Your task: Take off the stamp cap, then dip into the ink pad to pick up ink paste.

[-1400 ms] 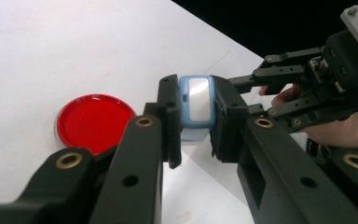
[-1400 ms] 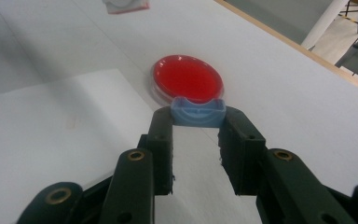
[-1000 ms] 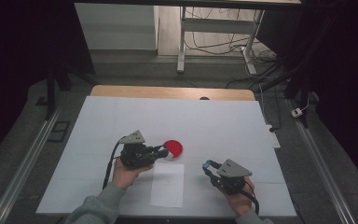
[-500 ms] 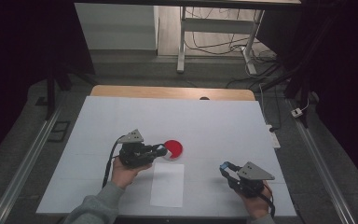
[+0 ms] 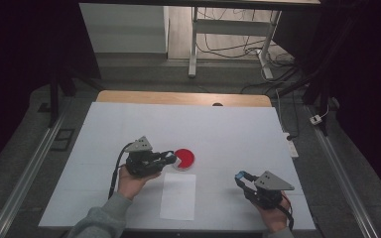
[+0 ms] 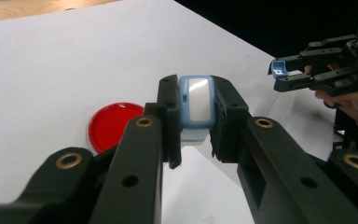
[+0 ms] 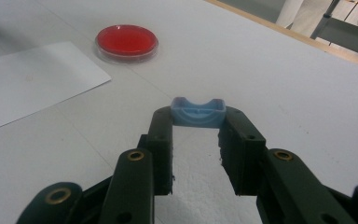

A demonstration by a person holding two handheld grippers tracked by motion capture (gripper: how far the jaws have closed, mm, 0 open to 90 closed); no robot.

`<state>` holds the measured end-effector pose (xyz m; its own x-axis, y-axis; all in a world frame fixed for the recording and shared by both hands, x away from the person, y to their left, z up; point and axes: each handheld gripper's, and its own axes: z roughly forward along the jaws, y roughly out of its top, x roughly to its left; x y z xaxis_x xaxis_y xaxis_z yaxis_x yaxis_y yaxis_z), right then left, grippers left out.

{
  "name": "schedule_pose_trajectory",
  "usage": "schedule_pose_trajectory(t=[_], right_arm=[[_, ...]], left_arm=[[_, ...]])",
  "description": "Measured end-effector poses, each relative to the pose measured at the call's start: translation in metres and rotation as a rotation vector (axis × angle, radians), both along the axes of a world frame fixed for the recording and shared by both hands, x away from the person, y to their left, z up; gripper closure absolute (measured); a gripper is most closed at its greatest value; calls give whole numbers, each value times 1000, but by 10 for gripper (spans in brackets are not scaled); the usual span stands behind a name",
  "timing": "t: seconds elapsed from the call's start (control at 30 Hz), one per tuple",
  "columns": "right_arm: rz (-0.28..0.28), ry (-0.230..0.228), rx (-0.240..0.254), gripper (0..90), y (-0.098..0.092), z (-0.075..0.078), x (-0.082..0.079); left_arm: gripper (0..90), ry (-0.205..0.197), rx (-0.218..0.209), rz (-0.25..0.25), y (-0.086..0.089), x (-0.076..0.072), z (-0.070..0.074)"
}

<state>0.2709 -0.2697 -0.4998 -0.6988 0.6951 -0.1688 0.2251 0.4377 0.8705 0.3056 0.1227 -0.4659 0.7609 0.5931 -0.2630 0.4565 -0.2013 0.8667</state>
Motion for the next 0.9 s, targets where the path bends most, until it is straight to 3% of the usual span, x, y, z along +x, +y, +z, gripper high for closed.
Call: schedule_pose_trajectory(t=[0.9], right_arm=[[-6,0,-11,659,2,-1,2]], left_arm=[[751,-10,41,9,-10,20,-1]])
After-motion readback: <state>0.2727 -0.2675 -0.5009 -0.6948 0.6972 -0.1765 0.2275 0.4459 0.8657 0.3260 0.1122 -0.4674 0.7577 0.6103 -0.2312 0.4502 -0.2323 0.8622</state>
